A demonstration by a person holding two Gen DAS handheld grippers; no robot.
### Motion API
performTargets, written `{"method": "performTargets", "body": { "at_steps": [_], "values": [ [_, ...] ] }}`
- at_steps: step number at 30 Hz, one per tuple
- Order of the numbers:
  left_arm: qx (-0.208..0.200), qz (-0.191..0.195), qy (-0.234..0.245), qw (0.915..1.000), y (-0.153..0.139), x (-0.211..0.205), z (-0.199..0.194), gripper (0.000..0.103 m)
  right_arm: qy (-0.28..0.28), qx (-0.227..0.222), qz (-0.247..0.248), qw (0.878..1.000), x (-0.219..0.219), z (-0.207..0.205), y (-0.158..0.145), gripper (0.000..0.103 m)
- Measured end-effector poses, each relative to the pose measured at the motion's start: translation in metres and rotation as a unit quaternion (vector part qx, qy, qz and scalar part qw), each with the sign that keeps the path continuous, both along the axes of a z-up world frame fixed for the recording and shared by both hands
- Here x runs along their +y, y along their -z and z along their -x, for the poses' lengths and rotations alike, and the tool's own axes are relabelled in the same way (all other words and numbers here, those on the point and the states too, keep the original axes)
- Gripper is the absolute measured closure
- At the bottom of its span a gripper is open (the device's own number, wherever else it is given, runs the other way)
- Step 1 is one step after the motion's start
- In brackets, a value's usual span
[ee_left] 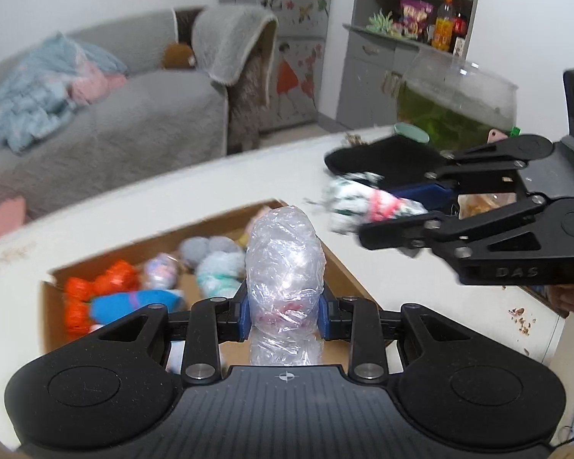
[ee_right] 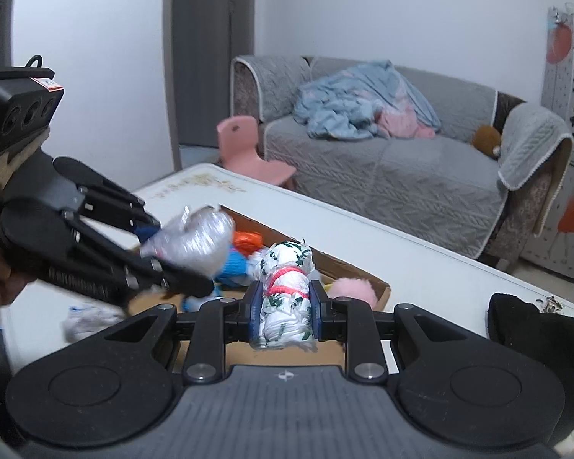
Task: Organize objects
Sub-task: 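Carry both held items into the tray and open both tools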
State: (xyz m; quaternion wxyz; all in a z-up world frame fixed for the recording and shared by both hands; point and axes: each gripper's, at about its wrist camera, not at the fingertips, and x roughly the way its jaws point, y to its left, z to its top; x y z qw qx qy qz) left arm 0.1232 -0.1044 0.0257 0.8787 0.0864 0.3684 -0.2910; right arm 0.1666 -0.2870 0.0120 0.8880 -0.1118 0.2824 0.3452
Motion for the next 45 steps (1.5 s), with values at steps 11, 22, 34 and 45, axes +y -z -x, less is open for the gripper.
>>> {"method": "performTargets", "body": {
  "at_steps": [11, 22, 34, 45],
  "values": [
    [0.053, -0.018, 0.003, 0.9985, 0.059, -0.023, -0.042, 0.065, 0.028, 0.051, 0.032, 0.998, 0.016, -0.045, 0.043, 0.080],
    [0.051, -0.059, -0.008, 0.9969, 0.101, -0.037, -0.065, 0.065, 0.032, 0.065, 0.060, 0.996, 0.020, -0.055, 0.058, 0.080],
    [0.032, -0.095, -0.010, 0.9950, 0.101, -0.032, -0.070, 0.064, 0.021, 0.074, 0.106, 0.991, 0.027, -0.062, 0.076, 0.080],
    [0.025, -0.110, -0.001, 0.9936, 0.102, -0.039, -0.072, 0.061, 0.009, 0.079, 0.131, 0.988, 0.027, -0.064, 0.078, 0.079]
  ]
}}
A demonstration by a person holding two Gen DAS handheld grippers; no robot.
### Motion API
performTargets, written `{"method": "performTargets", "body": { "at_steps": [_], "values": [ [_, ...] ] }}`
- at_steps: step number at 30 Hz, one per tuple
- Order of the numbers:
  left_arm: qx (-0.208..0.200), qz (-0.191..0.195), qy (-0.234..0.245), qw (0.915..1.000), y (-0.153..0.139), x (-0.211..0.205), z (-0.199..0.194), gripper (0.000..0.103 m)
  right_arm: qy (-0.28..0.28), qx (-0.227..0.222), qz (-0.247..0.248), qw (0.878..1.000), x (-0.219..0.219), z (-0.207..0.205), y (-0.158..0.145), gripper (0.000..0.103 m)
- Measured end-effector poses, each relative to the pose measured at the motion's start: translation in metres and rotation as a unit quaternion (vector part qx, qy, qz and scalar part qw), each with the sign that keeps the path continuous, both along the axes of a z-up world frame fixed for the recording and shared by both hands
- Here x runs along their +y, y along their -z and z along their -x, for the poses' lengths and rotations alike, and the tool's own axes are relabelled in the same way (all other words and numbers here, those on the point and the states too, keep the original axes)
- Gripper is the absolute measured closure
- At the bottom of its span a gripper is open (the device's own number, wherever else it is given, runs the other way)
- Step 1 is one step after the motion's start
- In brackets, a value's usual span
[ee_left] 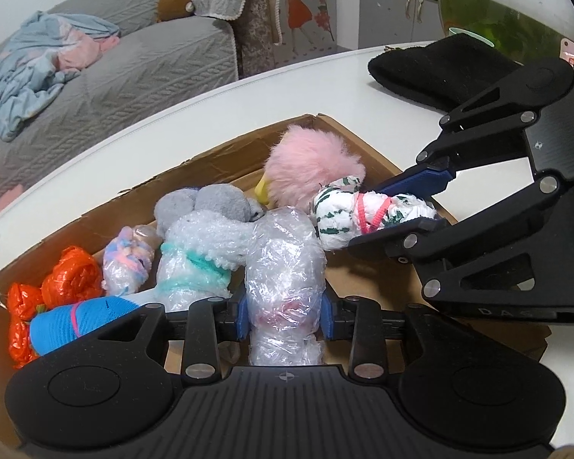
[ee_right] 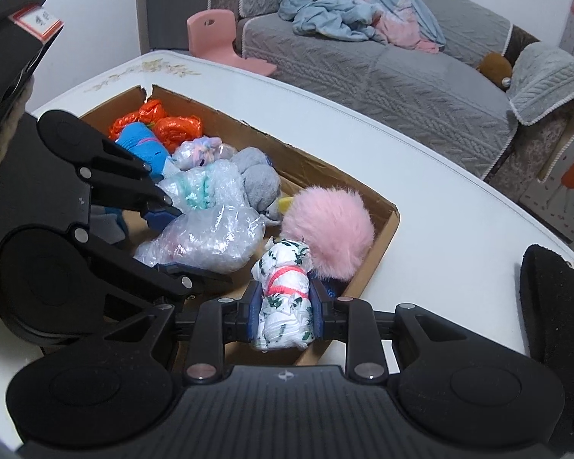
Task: Organize objects
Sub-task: 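Carry both held items into the tray and open both tools, then move both tools back over the remaining pile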
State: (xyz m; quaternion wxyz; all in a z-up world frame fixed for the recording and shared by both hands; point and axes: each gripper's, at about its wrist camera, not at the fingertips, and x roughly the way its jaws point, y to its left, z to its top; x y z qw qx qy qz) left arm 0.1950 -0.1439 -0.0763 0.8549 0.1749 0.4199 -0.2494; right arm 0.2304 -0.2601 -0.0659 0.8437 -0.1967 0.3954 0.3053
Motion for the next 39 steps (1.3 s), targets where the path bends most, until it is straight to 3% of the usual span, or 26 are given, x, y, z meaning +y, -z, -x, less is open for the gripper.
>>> {"method": "performTargets", "body": {
  "at_steps": [5, 6, 9, 10, 20, 23, 39],
  "values": [
    [0.015, -0.005, 0.001, 0.9999, -0.002, 0.000, -0.002, 0.055, -0.005, 0.008, 0.011, 1.000, 0.002, -0.002, -0.002, 0.079],
    [0.018, -0.006, 0.000, 0.9998, -0.002, 0.000, -0.002, 0.051, -0.004, 0.007, 0.012, 1.000, 0.002, -0.002, -0.003, 0.079],
    [0.030, -0.005, 0.006, 0.9995, -0.002, 0.000, -0.001, 0.023, -0.006, 0.013, 0.012, 1.000, 0.002, -0.003, -0.006, 0.072],
    [0.032, -0.005, 0.010, 0.9994, -0.003, 0.000, 0.001, 0.021, -0.008, 0.014, 0.013, 1.000, 0.003, -0.002, -0.007, 0.069],
    [0.031, 0.001, 0.011, 0.9995, -0.011, 0.001, 0.009, 0.020, -0.010, 0.002, 0.027, 1.000, 0.004, 0.005, -0.014, 0.063],
    [0.033, 0.002, 0.011, 0.9994, -0.013, 0.003, 0.010, 0.019, -0.004, -0.005, 0.032, 0.999, 0.003, 0.006, -0.018, 0.054],
    [0.039, 0.008, -0.007, 0.9992, -0.021, 0.021, 0.021, 0.017, -0.008, -0.004, 0.040, 0.999, 0.011, 0.013, -0.018, 0.050]
  ]
}}
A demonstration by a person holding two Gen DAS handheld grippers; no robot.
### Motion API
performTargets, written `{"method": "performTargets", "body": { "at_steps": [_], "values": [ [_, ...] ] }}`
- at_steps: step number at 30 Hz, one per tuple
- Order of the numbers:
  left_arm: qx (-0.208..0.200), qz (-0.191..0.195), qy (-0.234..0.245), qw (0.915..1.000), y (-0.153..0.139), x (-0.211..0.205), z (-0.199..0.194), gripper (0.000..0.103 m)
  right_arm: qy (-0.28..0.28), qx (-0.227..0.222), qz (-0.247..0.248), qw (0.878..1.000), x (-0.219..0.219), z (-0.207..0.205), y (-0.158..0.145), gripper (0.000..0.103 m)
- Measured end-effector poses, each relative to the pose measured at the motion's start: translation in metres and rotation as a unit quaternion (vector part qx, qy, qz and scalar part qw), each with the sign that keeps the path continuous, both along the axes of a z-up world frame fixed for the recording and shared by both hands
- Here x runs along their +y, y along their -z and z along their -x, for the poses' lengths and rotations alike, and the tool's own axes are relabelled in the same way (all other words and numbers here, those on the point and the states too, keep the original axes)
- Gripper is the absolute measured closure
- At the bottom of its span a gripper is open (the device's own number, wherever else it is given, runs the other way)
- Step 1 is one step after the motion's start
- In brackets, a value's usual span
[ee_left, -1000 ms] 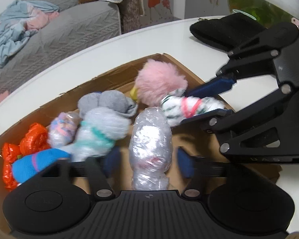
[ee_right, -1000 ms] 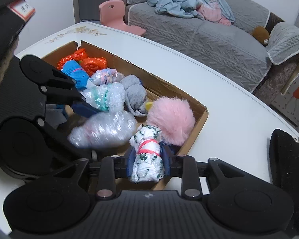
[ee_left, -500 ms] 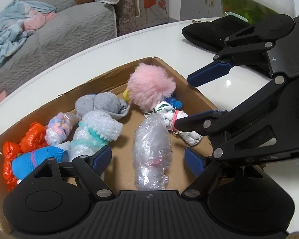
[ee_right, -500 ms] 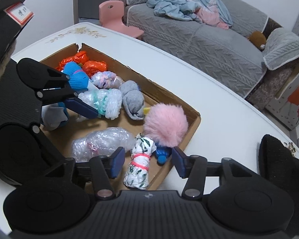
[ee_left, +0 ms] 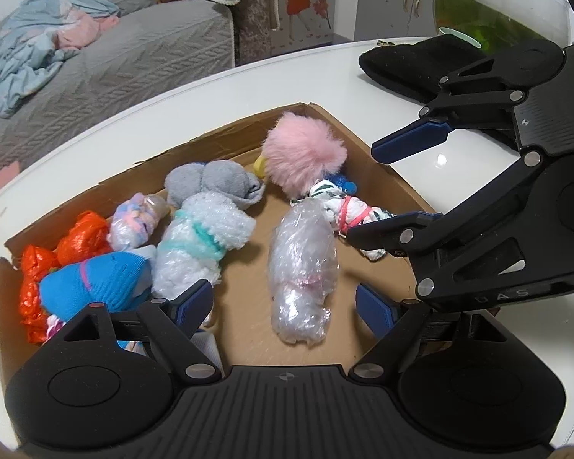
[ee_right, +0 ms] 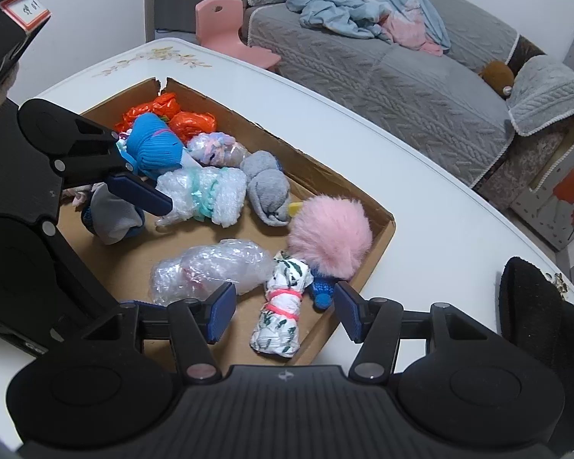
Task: Organize objects
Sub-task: 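Move both tools back over the remaining pile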
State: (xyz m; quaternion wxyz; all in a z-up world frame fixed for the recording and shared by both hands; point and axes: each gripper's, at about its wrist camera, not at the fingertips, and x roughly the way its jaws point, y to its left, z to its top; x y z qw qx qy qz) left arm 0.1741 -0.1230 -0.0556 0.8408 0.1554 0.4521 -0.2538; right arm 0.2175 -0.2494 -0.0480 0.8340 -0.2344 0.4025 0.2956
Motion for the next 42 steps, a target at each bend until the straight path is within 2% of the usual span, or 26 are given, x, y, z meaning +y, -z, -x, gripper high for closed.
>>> {"method": "performTargets", "body": {
  "at_steps": [20, 24, 29, 34, 38, 42],
  "values": [
    [-0.002, -0.004, -0.018, 0.9998, -0.023, 0.031, 0.025, 0.014, -0.002, -0.012, 0.007, 1.000, 0.020, 0.023, -0.015, 0.038],
    [-0.008, 0.002, -0.022, 0.9997, -0.033, 0.046, 0.036, 0.014, -0.011, -0.013, 0.013, 1.000, 0.024, 0.036, -0.017, 0.031],
    [-0.034, 0.024, -0.054, 0.9977, -0.043, 0.087, 0.061, 0.011, -0.008, -0.029, -0.017, 0.999, 0.023, 0.063, -0.025, 0.026],
    [-0.084, 0.057, -0.096, 0.9903, -0.048, 0.137, 0.109, 0.007, 0.002, -0.055, -0.090, 0.994, 0.010, 0.107, -0.030, 0.022],
    [-0.108, 0.061, -0.141, 0.9822, -0.033, 0.169, 0.138, 0.005, 0.018, -0.063, -0.141, 0.988, 0.005, 0.140, -0.012, 0.019],
    [-0.092, 0.056, -0.158, 0.9816, -0.010, 0.183, 0.147, 0.005, 0.031, -0.071, -0.143, 0.987, 0.016, 0.150, 0.015, 0.018]
  ]
}}
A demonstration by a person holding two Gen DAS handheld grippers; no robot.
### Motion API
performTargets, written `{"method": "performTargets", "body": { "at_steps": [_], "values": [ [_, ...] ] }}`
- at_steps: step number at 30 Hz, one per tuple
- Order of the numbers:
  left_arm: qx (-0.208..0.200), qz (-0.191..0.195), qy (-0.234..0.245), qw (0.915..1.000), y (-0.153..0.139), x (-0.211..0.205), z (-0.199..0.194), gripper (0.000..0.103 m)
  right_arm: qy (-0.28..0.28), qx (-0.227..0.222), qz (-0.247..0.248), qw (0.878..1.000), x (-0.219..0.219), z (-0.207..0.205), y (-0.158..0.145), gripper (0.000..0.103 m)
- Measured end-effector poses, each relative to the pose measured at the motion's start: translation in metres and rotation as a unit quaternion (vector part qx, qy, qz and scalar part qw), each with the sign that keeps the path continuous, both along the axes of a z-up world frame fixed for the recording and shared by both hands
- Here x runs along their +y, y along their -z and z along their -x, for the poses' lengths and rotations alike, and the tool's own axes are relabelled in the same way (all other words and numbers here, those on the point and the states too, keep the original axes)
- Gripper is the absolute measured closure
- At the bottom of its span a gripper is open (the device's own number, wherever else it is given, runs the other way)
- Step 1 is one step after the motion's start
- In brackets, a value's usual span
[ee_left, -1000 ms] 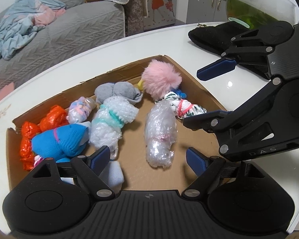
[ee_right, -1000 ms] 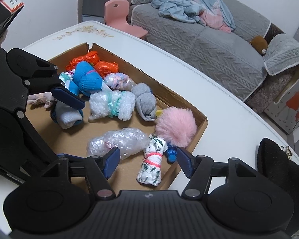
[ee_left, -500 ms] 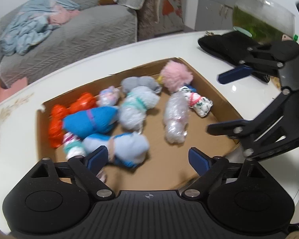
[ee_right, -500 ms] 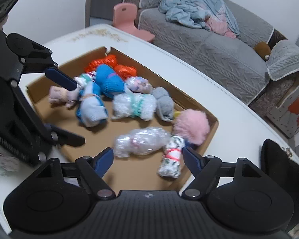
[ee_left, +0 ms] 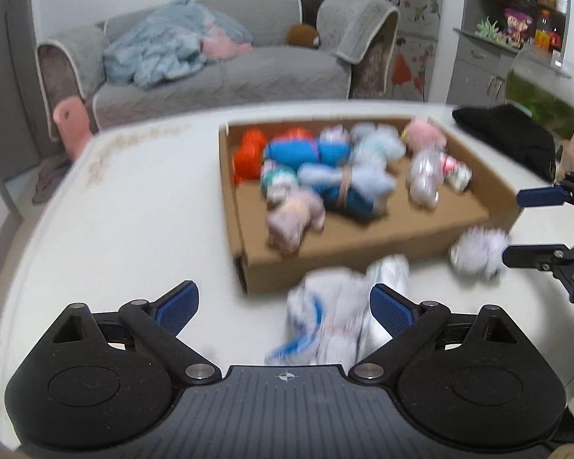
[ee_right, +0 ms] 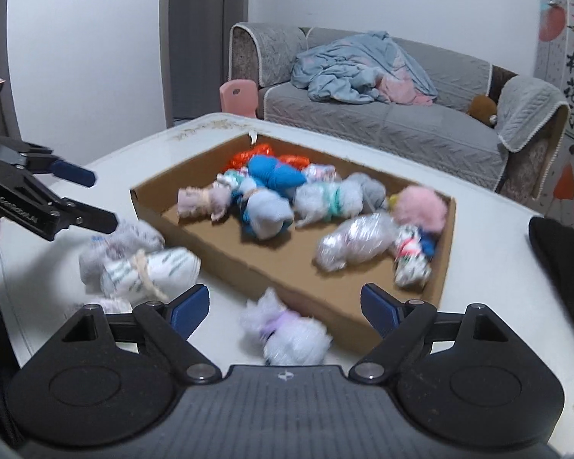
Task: Organize objects
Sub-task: 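Move both tools back over the remaining pile, then grasp the grey-blue sock bundle with the left tool while the right grasps the white bubble-wrap ball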
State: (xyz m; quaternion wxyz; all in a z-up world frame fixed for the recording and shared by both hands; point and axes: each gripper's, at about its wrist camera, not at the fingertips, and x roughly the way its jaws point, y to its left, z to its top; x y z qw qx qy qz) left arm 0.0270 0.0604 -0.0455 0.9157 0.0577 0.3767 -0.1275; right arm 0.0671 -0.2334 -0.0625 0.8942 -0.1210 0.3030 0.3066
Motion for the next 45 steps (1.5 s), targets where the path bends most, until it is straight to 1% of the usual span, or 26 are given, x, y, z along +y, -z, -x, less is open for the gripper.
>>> {"method": "performTargets", "body": {
  "at_steps": [2, 3, 4, 6, 7, 8, 10, 13, 15, 18, 21, 23, 24, 25, 26, 28, 30, 32, 34, 35, 36, 37, 38, 39, 42, 45],
  "values": [
    [0.009, -0.002, -0.007, 0.9999, 0.010, 0.003, -0.001, 0.005, 0.005, 0.008, 0.005, 1.000, 0.005, -0.003, 0.011, 0.019],
    [0.012, -0.001, -0.009, 0.9999, 0.014, 0.006, -0.003, 0.005, 0.004, 0.004, 0.012, 1.000, 0.007, -0.003, 0.015, 0.019],
    [0.016, 0.004, -0.012, 0.9998, 0.018, 0.009, -0.003, 0.005, 0.001, 0.002, 0.015, 1.000, 0.008, -0.003, 0.018, 0.015],
    [0.021, 0.007, -0.017, 0.9996, 0.021, 0.013, -0.004, 0.004, -0.007, 0.002, 0.012, 1.000, 0.010, -0.004, 0.020, 0.015],
    [0.021, 0.004, -0.018, 0.9996, 0.023, 0.015, 0.000, 0.004, -0.007, 0.006, 0.012, 1.000, 0.011, -0.002, 0.021, 0.021],
    [0.020, 0.000, -0.017, 0.9996, 0.024, 0.016, 0.002, 0.005, -0.005, 0.011, 0.013, 1.000, 0.013, 0.001, 0.024, 0.021],
    [0.017, -0.015, -0.021, 0.9995, 0.025, 0.021, 0.007, 0.005, -0.010, 0.014, 0.015, 1.000, 0.013, 0.008, 0.025, 0.019],
    [0.016, -0.023, -0.033, 0.9990, 0.025, 0.030, 0.011, 0.005, -0.026, 0.020, 0.019, 0.999, 0.010, 0.021, 0.024, 0.017],
    [0.009, -0.019, -0.016, 0.9997, 0.024, 0.032, 0.012, 0.005, -0.035, 0.020, 0.007, 0.999, 0.005, 0.026, 0.018, 0.019],
    [-0.020, -0.030, 0.008, 0.9993, 0.020, 0.025, 0.010, 0.004, -0.032, 0.010, 0.004, 0.999, 0.003, 0.020, 0.016, 0.018],
    [-0.021, -0.031, 0.045, 0.9983, 0.023, 0.015, -0.001, 0.004, -0.025, 0.027, 0.007, 0.999, 0.003, 0.006, 0.023, 0.019],
    [-0.013, -0.038, 0.061, 0.9973, 0.029, 0.011, -0.008, 0.005, -0.024, 0.029, 0.018, 0.999, 0.007, 0.000, 0.030, 0.018],
    [-0.011, -0.041, 0.064, 0.9970, 0.032, 0.010, -0.010, 0.006, -0.022, 0.030, 0.019, 0.999, 0.007, -0.001, 0.033, 0.018],
    [-0.008, -0.040, 0.066, 0.9970, 0.035, 0.011, -0.012, 0.011, -0.021, 0.029, 0.017, 0.999, 0.008, -0.002, 0.035, 0.018],
    [-0.001, -0.031, 0.069, 0.9972, 0.038, 0.012, -0.015, 0.014, -0.022, 0.028, 0.014, 0.999, 0.007, -0.002, 0.036, 0.018],
    [0.012, 0.000, 0.075, 0.9971, 0.040, 0.017, -0.018, 0.028, -0.018, 0.027, 0.013, 0.999, 0.005, -0.004, 0.037, 0.024],
    [0.018, 0.013, 0.075, 0.9969, 0.043, 0.019, -0.019, 0.035, -0.017, 0.023, 0.015, 0.999, 0.004, -0.003, 0.038, 0.028],
    [0.011, 0.003, 0.080, 0.9967, 0.044, 0.016, -0.015, 0.036, -0.019, 0.020, 0.018, 0.999, 0.003, -0.003, 0.039, 0.029],
    [0.011, 0.002, 0.084, 0.9964, 0.043, 0.015, -0.013, 0.041, -0.018, 0.017, 0.025, 0.999, 0.002, -0.005, 0.042, 0.030],
    [0.011, 0.003, 0.084, 0.9964, 0.043, 0.015, -0.012, 0.043, -0.016, 0.019, 0.030, 0.999, 0.002, -0.006, 0.044, 0.033],
    [0.012, 0.005, 0.084, 0.9964, 0.042, 0.015, -0.011, 0.050, -0.016, 0.023, 0.031, 0.999, 0.002, -0.007, 0.047, 0.043],
    [0.013, 0.006, 0.083, 0.9964, 0.041, 0.015, -0.010, 0.052, -0.018, 0.026, 0.020, 0.999, 0.000, -0.007, 0.049, 0.048],
    [0.014, 0.007, 0.084, 0.9964, 0.041, 0.015, -0.009, 0.052, -0.019, 0.030, 0.013, 0.999, -0.001, -0.007, 0.049, 0.048],
    [0.015, 0.006, 0.085, 0.9963, 0.040, 0.016, -0.008, 0.054, -0.017, 0.026, 0.011, 0.999, -0.001, -0.005, 0.049, 0.051],
    [0.017, 0.003, 0.088, 0.9959, 0.038, 0.016, 0.000, 0.055, -0.023, 0.029, -0.004, 0.999, -0.004, 0.002, 0.048, 0.053],
    [0.021, 0.006, 0.082, 0.9964, 0.036, 0.021, 0.008, 0.056, -0.031, 0.031, -0.012, 0.999, -0.008, 0.013, 0.042, 0.053]
  ]
}}
